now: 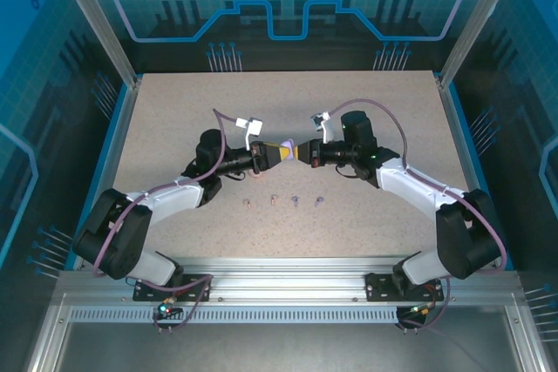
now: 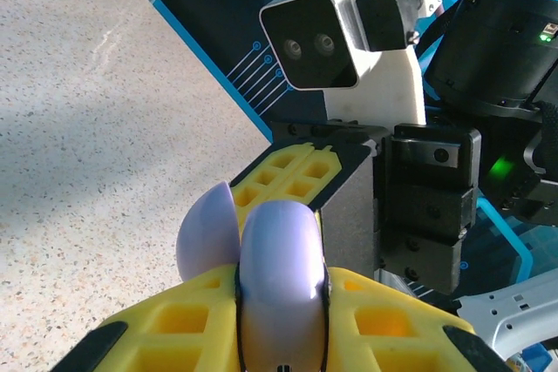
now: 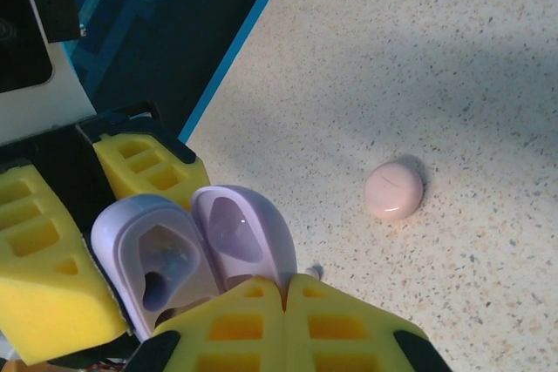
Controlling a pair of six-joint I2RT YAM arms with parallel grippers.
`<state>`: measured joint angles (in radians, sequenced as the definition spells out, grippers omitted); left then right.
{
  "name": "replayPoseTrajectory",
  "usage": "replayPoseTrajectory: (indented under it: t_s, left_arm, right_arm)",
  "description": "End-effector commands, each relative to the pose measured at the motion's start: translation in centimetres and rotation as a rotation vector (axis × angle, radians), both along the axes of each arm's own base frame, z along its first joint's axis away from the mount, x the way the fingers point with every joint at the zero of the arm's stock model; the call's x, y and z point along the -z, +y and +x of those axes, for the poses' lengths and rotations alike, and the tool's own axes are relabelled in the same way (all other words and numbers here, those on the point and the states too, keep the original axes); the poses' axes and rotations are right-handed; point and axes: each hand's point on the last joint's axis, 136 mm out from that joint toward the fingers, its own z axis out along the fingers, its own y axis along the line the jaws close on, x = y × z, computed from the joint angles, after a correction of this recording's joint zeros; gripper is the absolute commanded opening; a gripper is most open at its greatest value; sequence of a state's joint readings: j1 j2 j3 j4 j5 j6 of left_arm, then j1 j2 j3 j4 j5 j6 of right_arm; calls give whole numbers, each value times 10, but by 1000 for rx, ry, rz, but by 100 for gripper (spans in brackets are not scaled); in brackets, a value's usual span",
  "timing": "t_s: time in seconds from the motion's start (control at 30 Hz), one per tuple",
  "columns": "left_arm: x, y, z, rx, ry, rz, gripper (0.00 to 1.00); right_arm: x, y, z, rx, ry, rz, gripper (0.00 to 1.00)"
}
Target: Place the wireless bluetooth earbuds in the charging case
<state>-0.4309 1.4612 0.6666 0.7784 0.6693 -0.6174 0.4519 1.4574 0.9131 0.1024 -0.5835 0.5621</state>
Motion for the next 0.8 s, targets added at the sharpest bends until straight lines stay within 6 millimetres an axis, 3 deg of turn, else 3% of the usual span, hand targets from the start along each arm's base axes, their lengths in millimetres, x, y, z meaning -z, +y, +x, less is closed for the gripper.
replayPoseTrajectory:
  t_s: [0.0,0.1,0.17,0.4,0.43,0.77]
  left_arm:
    - [-22,-6,-8,55,-90,-24,0]
    - [-21,-6,-7,48,-86,-17,23]
    - [-21,-4,-6,37,-87,-12,45]
    - [-34,16,1,-10,-103,4,94]
    - [-37,19,2,-13,-105,18,99]
    - [-48,35,1,13,-139,215,99]
  right_arm:
    - [-9,8,5,-10,-27,-3,0]
    - [-13,7,7,-8,-32,-20,0]
    - [-13,5,10,-1,-33,-49,0]
    - [-20,-15,26,28,-59,-180,0]
    - [-22,-19,28,28,-66,-196,0]
    - [-34,-44,47,-43,-171,-373,0]
